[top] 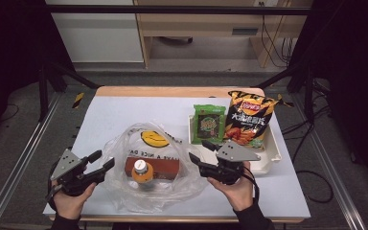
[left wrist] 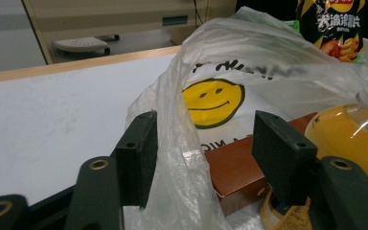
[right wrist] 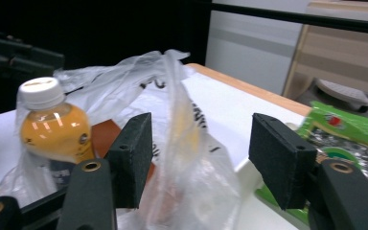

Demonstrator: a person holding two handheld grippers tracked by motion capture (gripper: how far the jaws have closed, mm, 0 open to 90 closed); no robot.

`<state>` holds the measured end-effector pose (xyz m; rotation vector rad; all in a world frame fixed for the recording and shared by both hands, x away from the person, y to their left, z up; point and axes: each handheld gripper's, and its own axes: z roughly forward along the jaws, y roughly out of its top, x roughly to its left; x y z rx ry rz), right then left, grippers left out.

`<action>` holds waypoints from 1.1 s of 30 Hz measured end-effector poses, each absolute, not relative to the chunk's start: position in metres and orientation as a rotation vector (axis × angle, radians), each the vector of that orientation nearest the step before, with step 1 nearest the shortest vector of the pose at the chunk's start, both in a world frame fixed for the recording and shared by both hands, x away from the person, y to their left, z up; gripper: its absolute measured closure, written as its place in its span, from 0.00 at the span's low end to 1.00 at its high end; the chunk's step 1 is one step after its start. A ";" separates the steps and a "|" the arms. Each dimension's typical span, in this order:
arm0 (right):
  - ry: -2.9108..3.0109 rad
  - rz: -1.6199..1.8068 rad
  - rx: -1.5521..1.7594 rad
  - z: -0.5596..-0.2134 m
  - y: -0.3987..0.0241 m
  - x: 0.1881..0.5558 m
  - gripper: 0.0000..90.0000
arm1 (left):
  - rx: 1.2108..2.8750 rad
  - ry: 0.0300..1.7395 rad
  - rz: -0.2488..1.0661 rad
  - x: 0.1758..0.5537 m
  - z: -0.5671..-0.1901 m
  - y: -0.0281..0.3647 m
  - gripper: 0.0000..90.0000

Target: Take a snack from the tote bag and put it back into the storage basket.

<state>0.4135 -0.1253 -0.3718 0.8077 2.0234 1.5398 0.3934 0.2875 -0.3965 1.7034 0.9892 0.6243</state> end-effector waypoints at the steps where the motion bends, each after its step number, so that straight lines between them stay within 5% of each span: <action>1: 2.032 1.541 0.799 -0.372 -0.123 0.413 0.46 | 1.697 0.984 0.628 0.392 -0.395 0.287 0.48; 11: 2.058 1.614 0.738 -0.366 -0.102 0.411 0.55 | 1.661 0.933 0.651 0.382 -0.381 0.281 0.58; 26: 2.305 1.498 0.644 -0.388 -0.055 0.416 0.88 | 1.824 0.926 0.576 0.396 -0.402 0.261 0.82; 33: 2.340 1.297 0.705 -0.408 -0.057 0.427 0.85 | 1.941 1.008 0.559 0.414 -0.438 0.262 0.79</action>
